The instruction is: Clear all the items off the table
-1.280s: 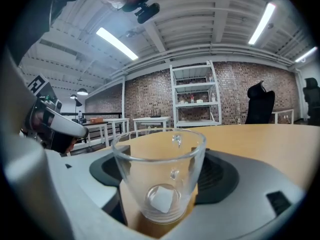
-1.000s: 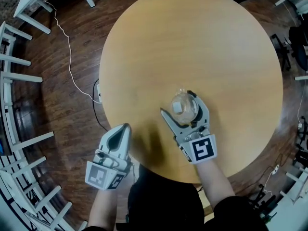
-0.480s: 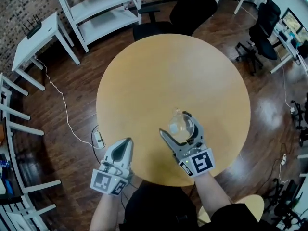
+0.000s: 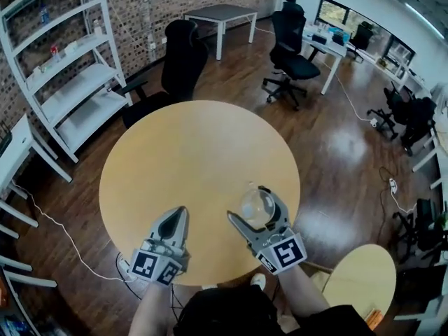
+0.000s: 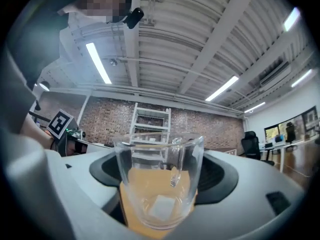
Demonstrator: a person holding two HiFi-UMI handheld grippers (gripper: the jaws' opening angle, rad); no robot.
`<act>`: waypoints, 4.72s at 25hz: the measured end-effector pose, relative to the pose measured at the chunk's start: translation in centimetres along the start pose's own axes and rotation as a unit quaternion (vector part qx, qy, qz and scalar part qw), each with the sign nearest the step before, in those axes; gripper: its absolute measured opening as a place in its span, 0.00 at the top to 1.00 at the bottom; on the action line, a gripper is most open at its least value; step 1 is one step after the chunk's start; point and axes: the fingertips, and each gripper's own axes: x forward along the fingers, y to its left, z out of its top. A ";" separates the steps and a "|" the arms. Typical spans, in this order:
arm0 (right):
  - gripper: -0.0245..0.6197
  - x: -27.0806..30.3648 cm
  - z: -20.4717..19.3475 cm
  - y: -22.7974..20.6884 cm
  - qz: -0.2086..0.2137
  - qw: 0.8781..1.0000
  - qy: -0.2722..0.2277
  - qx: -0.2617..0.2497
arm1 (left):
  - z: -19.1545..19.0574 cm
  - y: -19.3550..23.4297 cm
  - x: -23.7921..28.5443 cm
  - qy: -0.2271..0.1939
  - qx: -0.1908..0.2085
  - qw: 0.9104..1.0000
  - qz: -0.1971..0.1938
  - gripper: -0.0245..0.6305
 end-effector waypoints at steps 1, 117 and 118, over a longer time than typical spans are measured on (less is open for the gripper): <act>0.33 -1.5 0.3 -1.5 -0.021 1.000 -0.001 -0.001 | -0.3 -1.5 1.4 0.001 -0.005 1.000 -0.021 0.96; 0.32 -76.2 -6.5 -17.1 -0.758 0.651 0.024 0.040 | -33.4 -72.4 13.1 0.271 -0.133 0.685 -0.663 0.96; 0.35 -76.6 -4.8 -16.3 -0.765 0.643 0.016 0.032 | -32.4 -72.5 13.4 0.268 -0.136 0.685 -0.664 0.96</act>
